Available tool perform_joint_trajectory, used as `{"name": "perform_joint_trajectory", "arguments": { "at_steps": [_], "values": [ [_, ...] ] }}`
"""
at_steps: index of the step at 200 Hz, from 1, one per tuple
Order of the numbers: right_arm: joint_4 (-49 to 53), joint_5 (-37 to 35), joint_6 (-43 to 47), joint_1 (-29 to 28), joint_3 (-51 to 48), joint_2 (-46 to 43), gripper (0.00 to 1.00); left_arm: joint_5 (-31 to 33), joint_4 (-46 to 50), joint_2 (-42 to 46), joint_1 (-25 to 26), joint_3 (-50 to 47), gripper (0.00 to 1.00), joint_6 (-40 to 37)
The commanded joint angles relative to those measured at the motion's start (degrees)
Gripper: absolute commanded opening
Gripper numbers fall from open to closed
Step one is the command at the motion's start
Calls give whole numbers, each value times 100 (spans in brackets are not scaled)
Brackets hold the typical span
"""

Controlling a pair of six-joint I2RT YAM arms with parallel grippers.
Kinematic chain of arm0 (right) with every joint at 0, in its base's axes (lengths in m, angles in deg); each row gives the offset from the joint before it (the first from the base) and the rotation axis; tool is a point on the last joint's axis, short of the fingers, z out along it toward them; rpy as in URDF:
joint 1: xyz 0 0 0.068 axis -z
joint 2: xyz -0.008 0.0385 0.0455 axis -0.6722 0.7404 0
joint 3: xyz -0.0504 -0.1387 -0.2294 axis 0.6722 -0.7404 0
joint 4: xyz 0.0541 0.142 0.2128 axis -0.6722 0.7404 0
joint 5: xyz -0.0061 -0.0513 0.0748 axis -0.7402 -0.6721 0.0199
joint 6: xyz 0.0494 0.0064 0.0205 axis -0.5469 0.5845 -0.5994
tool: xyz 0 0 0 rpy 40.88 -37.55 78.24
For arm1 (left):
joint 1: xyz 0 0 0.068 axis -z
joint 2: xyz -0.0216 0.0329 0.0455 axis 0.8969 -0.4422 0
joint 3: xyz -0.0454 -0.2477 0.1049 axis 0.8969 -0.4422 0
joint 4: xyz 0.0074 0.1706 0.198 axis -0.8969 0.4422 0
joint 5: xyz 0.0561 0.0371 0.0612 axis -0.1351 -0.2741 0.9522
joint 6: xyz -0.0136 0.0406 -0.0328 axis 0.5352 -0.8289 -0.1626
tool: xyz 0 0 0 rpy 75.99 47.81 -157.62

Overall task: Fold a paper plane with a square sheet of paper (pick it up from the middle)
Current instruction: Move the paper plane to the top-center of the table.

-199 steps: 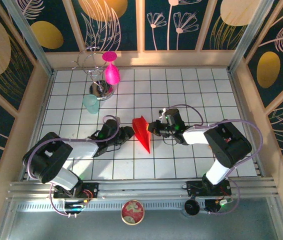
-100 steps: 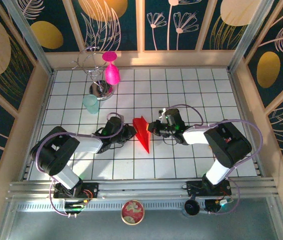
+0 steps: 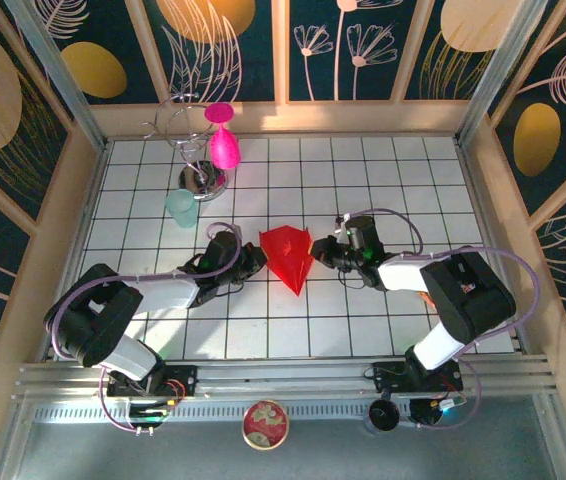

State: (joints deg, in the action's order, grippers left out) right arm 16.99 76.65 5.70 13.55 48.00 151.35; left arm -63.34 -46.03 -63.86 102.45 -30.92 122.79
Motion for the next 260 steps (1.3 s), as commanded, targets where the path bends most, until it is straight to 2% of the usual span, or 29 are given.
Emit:
{"name": "perform_joint_trajectory", "arguments": {
  "at_steps": [1, 56, 75, 102, 133, 155, 168, 202, 260],
  "values": [
    [2, -203, 10, 43, -132, -91, 1, 179, 45, -14, 19, -120, 0, 82],
    [-3, 220, 111, 25, 19, 220, 5, -230, -440, -445, 17, -113, 0, 168],
    [278, 301, 252, 21, 199, 290, 7, -362, -486, -534, 15, -28, 0, 125],
    [845, 279, 489, 21, 465, 256, 16, -442, -423, -572, 22, 79, 0, 60],
    [1495, -191, 775, -43, 628, -280, 29, -512, -343, -550, 22, 155, 0, -7],
    [2038, -704, 977, -234, 791, -560, 34, -507, -278, -496, 15, 164, 0, -34],
    [2229, -914, 986, -558, 845, -605, 37, -490, -226, -469, 19, 173, 0, -54],
    [2769, -1499, 774, -1196, 1111, -330, 43, -477, -192, -449, 20, 164, 0, -58],
    [2953, -1343, 587, -1737, 1515, 241, 50, -523, -192, -458, 15, 156, 0, -73]
  ]
}}
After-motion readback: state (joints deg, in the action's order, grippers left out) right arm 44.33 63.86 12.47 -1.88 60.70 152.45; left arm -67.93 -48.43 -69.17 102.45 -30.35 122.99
